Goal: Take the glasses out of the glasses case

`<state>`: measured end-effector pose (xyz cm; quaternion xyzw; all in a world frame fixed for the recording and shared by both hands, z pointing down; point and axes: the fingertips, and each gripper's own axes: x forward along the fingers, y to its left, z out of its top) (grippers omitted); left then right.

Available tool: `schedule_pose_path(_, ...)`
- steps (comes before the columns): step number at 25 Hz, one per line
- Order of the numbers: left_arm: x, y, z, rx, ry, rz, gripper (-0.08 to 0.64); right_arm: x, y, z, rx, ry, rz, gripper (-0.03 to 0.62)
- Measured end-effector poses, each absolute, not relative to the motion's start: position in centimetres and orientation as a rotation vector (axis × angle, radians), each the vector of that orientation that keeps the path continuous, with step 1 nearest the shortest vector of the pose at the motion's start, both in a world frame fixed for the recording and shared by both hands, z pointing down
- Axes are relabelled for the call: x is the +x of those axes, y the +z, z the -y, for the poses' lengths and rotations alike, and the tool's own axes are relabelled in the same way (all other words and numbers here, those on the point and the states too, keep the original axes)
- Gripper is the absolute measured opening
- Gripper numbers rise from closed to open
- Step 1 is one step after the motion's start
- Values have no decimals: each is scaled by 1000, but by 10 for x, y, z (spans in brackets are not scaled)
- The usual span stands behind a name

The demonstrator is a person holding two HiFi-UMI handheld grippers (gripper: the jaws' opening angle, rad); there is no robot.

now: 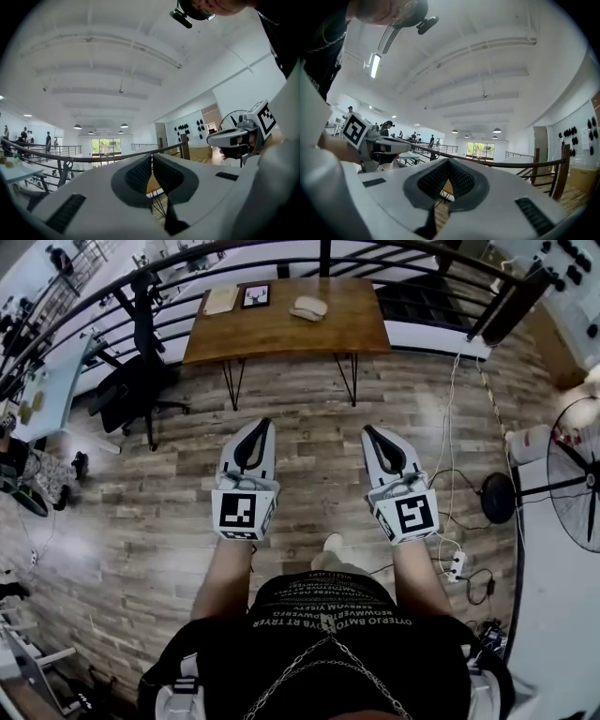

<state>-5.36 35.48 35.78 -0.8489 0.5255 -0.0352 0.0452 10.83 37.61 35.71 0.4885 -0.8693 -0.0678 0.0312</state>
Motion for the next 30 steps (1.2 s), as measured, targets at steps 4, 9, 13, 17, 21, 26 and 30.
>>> schedule_pose_path(4,-30,346,-335,-2582,-96,-1595,34,122,346,-359,1477,-242,2700,15)
schedule_pose_path(9,-10,335,-318,-2556,-80,-1602,34,144,338,-336,1462,-259,2730,15)
schedule_pose_path(13,-14,340,-308,-2527,-108,-1653,32,146,339,-318,1415,-293,2728,15)
schedule_pose_path(17,-18,344,-303,-2509,-135,-1689,34,152,340,-305,1419,-288,2738,15)
schedule_pose_path(21,-27,341,-295,-2515,-120,-1711,32,148,341,-289,1423,-304,2727,15)
schedule_pose_path(26,-38,343,-275,-2510,-122,-1690,34,134,345,-269,1438,-308,2713,15)
schedule_pose_path(30,-42,341,-252,-2513,-110,-1658,32,125,346,-249,1450,-300,2702,15)
